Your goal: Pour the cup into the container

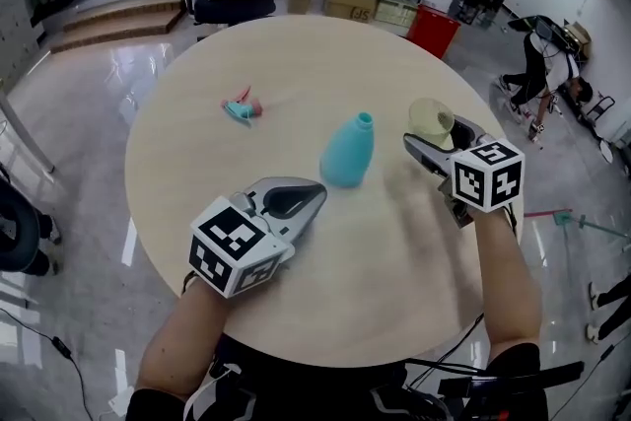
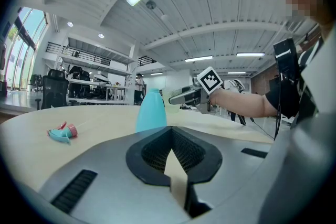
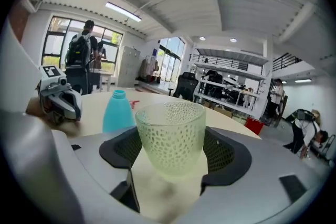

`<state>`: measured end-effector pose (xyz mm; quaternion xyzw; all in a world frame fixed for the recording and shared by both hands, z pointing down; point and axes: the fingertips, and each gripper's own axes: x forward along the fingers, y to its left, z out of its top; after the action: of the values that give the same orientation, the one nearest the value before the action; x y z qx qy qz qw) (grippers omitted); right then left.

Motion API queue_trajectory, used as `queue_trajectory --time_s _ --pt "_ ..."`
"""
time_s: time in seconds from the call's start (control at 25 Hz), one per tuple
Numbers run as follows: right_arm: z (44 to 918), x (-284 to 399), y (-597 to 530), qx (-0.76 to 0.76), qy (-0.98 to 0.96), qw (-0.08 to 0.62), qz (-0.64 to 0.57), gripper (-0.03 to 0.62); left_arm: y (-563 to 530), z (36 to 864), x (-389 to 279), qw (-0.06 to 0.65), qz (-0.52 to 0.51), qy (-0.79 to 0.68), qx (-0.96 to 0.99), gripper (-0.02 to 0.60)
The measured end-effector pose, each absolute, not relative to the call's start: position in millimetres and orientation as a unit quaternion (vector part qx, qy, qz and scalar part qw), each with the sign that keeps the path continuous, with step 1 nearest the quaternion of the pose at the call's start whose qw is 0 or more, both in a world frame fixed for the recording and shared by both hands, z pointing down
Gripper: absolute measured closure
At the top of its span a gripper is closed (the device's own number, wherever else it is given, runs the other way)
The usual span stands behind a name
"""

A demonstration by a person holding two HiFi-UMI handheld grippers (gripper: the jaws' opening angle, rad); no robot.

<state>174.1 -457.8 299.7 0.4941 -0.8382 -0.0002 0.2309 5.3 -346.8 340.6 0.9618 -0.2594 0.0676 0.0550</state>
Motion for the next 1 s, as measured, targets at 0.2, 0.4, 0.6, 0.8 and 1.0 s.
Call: queue_trajectory --time_s 0.2,0.4,0.6,0.8,1.0 --pt "313 197 -455 0.520 -0.829 0.204 0.021 0.226 -348 342 6 0.056 0.069 -0.259 0.962 0.583" --pt "336 219 -456 0.546 -0.818 0.167 0.072 0.226 -349 343 5 0.057 0.069 -0.262 0.961 0.583" --pt "347 238 -459 0.564 -0.808 0.138 0.101 0.226 -348 342 6 0.058 0.071 -0.259 0.962 0.583" --pt "352 247 -459 0.568 -0.808 0.107 0.113 0.226 -346 340 6 0.057 0.070 -0.254 0.963 0.583" --pt "353 247 -460 0.563 -0.814 0.088 0.113 0.226 -348 341 7 0.056 0.069 -0.252 0.964 0.582"
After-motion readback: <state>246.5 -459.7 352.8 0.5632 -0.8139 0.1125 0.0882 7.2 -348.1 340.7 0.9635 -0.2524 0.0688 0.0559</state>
